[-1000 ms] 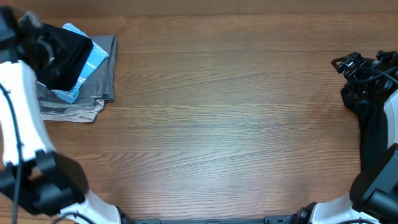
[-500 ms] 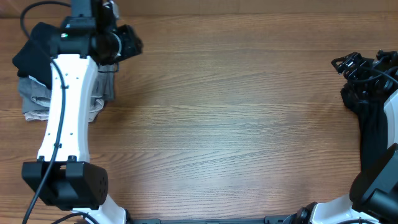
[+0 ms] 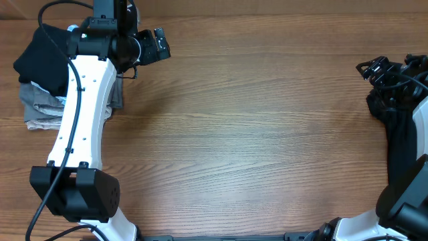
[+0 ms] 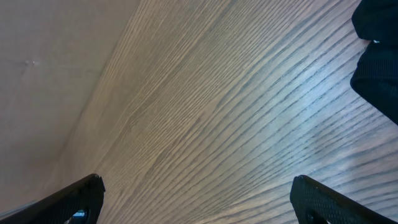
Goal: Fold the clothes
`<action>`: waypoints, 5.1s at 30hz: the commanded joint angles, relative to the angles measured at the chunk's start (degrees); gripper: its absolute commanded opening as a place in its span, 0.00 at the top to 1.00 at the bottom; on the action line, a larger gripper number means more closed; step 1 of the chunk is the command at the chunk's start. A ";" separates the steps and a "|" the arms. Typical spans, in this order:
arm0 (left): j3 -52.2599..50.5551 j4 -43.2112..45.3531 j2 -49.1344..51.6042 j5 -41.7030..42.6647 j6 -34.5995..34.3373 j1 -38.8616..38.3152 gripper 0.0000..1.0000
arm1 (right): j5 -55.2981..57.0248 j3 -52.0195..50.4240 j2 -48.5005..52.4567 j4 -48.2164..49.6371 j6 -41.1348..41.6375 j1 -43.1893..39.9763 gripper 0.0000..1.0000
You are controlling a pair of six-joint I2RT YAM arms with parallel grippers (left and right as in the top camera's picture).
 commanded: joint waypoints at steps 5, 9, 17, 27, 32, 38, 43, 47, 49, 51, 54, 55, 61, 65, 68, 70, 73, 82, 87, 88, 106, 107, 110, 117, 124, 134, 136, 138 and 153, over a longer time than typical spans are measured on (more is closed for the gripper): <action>-0.15 0.00 0.63 -0.79 -0.20 -0.11 0.00 | -0.28 0.26 -0.13 0.31 0.04 0.04 0.00; -0.15 0.00 0.63 -0.83 -0.20 -0.09 0.00 | -0.26 0.26 -0.70 0.28 0.04 0.04 0.00; -0.15 0.00 0.63 -0.85 -0.20 -0.11 0.00 | -0.28 0.26 -9.64 0.28 0.04 0.42 0.00; -0.15 0.00 0.63 -0.90 -0.20 -0.11 0.00 | -0.28 0.26 -30.38 0.26 0.04 2.80 0.00; -0.15 0.00 0.63 -0.90 -0.20 -0.09 0.00 | -0.28 0.26 -41.86 0.26 0.04 11.13 0.00; -0.13 0.00 0.63 -0.90 -0.17 -0.11 0.00 | 5.31 0.26 -54.40 0.11 -1.31 24.41 0.00; -0.15 0.00 0.63 -0.90 -0.20 -0.09 0.00 | 12.24 -0.22 -65.83 -3.23 -1.55 31.50 0.00; -0.15 0.00 0.63 -0.90 -0.20 -0.09 0.00 | 15.41 -1.05 -75.01 -11.69 -1.68 32.48 0.00; -0.15 0.00 0.63 -0.90 -0.20 -0.11 0.00 | 16.35 -3.39 -78.12 -12.11 -1.70 32.44 0.00; -0.15 0.00 0.63 -0.90 -0.20 -0.11 0.00 | 17.05 -6.36 -81.09 -11.89 -1.70 32.04 0.00; -0.15 0.00 0.63 -0.90 -0.20 -0.11 0.00 | 17.86 -12.26 -86.20 -11.56 -1.68 31.43 0.00; -0.15 0.00 0.63 -0.90 -0.20 -0.11 0.00 | 17.84 -14.47 -87.91 -10.97 -1.68 31.45 0.00; -0.15 0.00 0.63 -0.90 -0.20 -0.09 0.00 | 17.84 -28.87 -96.96 -2.58 -1.68 31.45 0.00; -0.15 0.00 0.63 -0.90 -0.20 -0.11 0.00 | 17.84 -38.91 -99.01 7.63 -1.68 31.45 0.00; -0.15 0.00 0.63 -0.90 -0.20 -0.11 0.00 | 17.84 -46.16 -98.99 17.25 -1.66 31.43 0.00; -0.15 0.00 0.63 -0.90 -0.20 -0.09 0.00 | 17.84 -50.82 -98.99 24.22 -1.66 31.43 0.00; -0.15 0.00 0.63 -0.90 -0.20 -0.11 0.00 | 18.18 -57.66 -98.99 34.40 -1.64 31.43 0.00; -0.15 0.00 0.63 -0.90 -0.20 -0.09 0.00 | 26.53 -71.58 -99.01 47.56 1.79 31.45 0.00; -0.15 0.00 0.63 -0.90 -0.20 -0.11 0.00 | 27.41 -75.25 -99.01 49.96 1.77 31.45 0.00; -0.15 0.00 0.63 -0.90 -0.20 -0.11 0.00 | 27.61 -75.97 -99.01 50.49 1.79 31.43 0.00; -0.15 0.00 0.63 -0.92 -0.20 -0.11 0.00 | 31.34 -75.87 -99.01 33.18 0.79 31.45 0.00; -0.15 0.00 0.63 -0.90 -0.20 -0.09 0.00 | 31.30 -75.87 -99.01 32.72 -0.35 31.45 0.00; -0.15 0.00 0.63 -0.90 -0.20 -0.11 0.00 | 31.19 -75.87 -99.01 32.17 -3.67 31.45 0.00; -0.15 0.00 0.63 -0.92 -0.20 -0.11 0.00 | 31.01 -75.87 -99.01 32.15 -10.84 31.45 0.00; -0.15 0.00 0.63 -0.90 -0.20 -0.11 0.00 | 31.04 -75.87 -99.01 32.17 -10.80 31.45 0.00; -0.15 0.00 0.63 -0.90 -0.20 -0.09 0.00 | 31.04 -75.84 -98.99 32.17 -10.80 31.45 0.00; -0.15 0.00 0.63 -0.90 -0.20 -0.09 0.00 | 31.04 -75.87 -98.99 32.17 -10.80 31.45 0.00; -0.15 0.00 0.63 -0.90 -0.20 -0.11 0.00 | 31.04 -75.87 -98.99 32.17 -10.80 31.45 0.00; -0.15 0.00 0.63 -0.92 -0.20 -0.11 0.00 | 31.04 -75.87 -98.99 32.17 -10.80 31.45 0.00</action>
